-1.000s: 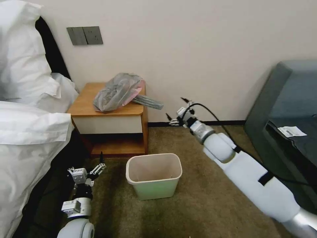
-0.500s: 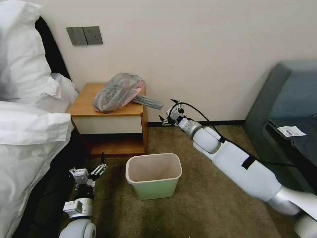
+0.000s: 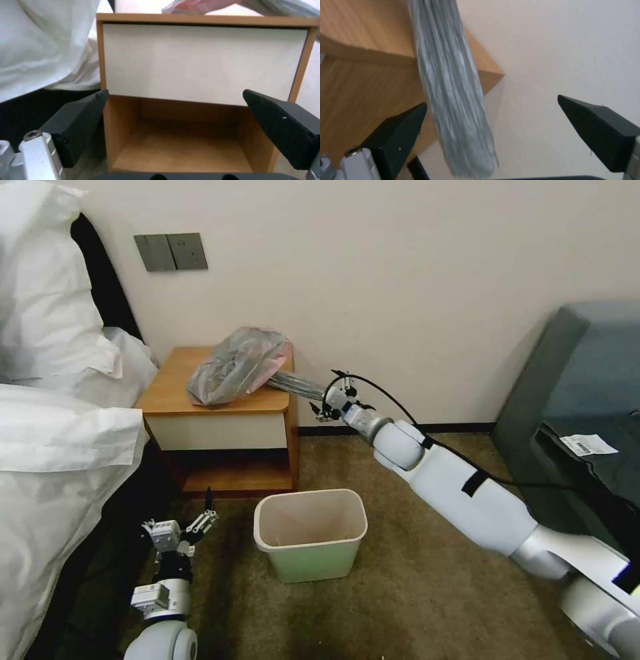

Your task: Pick up the garbage bag from the table and place it over the trash can.

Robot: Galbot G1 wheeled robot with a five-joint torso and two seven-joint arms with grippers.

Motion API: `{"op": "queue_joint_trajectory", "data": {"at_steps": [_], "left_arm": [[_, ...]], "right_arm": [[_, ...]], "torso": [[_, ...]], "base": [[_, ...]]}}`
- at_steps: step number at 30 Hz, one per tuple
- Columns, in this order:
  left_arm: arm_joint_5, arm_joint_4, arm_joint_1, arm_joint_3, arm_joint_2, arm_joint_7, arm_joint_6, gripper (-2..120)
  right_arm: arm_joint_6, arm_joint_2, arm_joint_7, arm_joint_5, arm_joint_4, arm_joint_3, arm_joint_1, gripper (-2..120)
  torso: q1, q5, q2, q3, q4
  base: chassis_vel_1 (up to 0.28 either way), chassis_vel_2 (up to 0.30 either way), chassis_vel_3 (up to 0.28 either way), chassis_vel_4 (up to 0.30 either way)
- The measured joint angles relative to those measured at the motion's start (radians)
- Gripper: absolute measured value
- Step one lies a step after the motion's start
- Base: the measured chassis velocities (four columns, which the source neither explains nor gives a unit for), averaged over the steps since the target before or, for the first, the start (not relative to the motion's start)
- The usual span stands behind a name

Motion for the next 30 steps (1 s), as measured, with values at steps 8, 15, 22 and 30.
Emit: {"op": "queue_joint_trajectory", "data": {"at_steps": [8, 15, 22, 30], "left_arm": [[0.001, -0.019, 0.008, -0.001, 0.005, -0.001, -0.002, 100], [0.002, -0.022, 0.009, -0.001, 0.004, -0.004, -0.002, 100], [0.002, -0.020, 0.009, -0.001, 0.001, -0.009, -0.003, 100], [0.003, -0.021, 0.006, 0.000, -0.003, -0.011, -0.003, 100]], "right_arm": [[0.000, 0.039, -0.002, -0.007, -0.070, -0.095, 0.051, 100], [0.014, 0.073, -0.025, -0.040, -0.153, -0.098, 0.093, 100], [0.012, 0.073, -0.030, -0.047, -0.160, -0.103, 0.099, 93], [0.019, 0.079, -0.025, -0.047, -0.160, -0.107, 0.091, 66]], "torso": [[0.000, 0.0003, 0.000, 0.000, -0.0001], [0.000, 0.0001, 0.000, 0.000, 0.0001], [0.000, 0.0001, 0.000, 0.000, 0.0000], [0.000, 0.0002, 0.000, 0.000, 0.0000]], "base": [[0.000, 0.000, 0.000, 0.000], [0.000, 0.000, 0.000, 0.000], [0.000, 0.000, 0.000, 0.000], [0.000, 0.000, 0.000, 0.000]]}}
